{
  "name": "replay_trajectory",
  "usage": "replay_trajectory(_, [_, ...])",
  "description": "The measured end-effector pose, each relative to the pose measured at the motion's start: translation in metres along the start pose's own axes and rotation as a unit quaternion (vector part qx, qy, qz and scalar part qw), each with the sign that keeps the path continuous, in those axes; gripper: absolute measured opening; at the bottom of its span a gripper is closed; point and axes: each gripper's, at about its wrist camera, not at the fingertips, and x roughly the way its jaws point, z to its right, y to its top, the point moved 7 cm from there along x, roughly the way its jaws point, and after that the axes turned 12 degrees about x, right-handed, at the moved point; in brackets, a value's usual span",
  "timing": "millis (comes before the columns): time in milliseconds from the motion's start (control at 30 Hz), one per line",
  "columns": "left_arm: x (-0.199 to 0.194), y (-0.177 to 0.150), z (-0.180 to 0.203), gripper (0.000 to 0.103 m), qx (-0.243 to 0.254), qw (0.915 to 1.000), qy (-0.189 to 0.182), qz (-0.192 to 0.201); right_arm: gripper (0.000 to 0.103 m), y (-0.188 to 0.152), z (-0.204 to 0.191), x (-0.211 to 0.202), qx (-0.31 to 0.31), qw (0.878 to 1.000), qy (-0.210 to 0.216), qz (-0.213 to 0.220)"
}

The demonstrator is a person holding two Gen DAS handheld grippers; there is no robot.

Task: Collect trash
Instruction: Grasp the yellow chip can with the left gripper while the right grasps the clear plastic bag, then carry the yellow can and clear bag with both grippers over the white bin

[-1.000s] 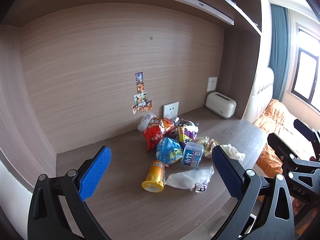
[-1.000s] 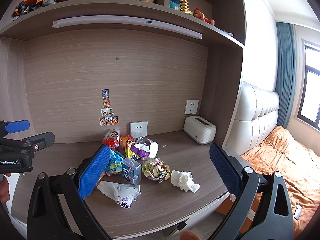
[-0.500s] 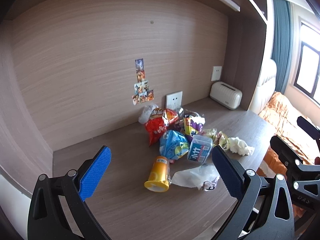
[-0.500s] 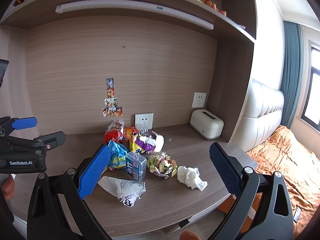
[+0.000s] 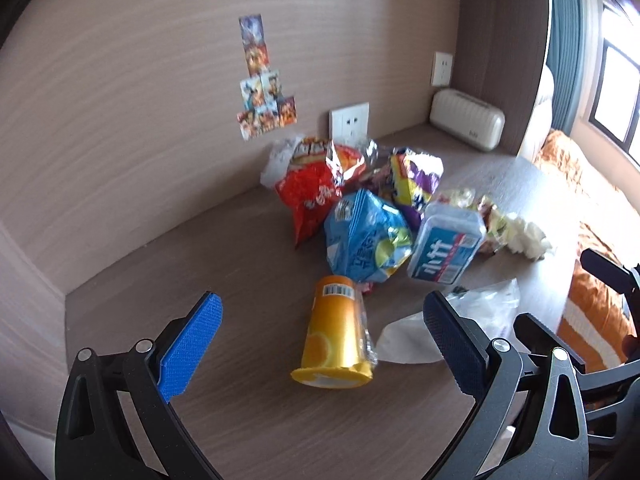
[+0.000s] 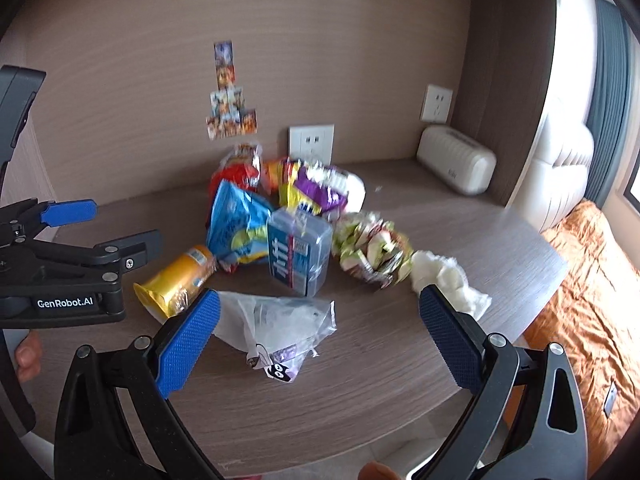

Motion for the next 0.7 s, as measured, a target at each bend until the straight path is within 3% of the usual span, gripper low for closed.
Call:
replay_trajectory(267, [0.061,-0.022,0.002,0.098,0.003,0.9975,-0.054,-0.045,0.099,-0.022,-0.005,0.055,0.014,0.999,-0.009,-0.046])
replay_trajectory(367, [0.072,-0.03,0.002,0.083,0.003,0.9961,-0.068,-0.056,0.099,-0.031,-0.005,0.066,0.02,0.998,-0.008,-0.056])
replay_trajectory(400, [0.076,-0.033,0.002,0.075,0.0,0.9948,-0.082,-0.062,0.094,-0.032,-0.005,0.069,0.026,0.998,-0.003,-0.056])
replay_trajectory(433, [0.079,-0.035,0.002,0.067,-0.002,0.9941,-0.087,-0.064,0.071,-0.034,-0.004,0.071,0.032,0.998,0.004,-0.06])
replay_trajectory(467, [0.082,-0.037,0.001,0.06,-0.002,0.9938,-0.088,-0.067,0.06,-0.037,-0.003,0.074,0.036,0.997,0.005,-0.072])
replay_trajectory(633, [0.086,-0.037,0.006,0.048,0.032,0.9939,-0.081,-0.067,0.048,-0.035,0.007,0.067,0.063,0.995,0.013,-0.081])
replay_trajectory(700, [0.081,-0.032,0.011,0.047,0.043,0.9936,-0.086,-0.06,0.048,-0.027,0.01,0.055,0.071,0.995,0.01,-0.07])
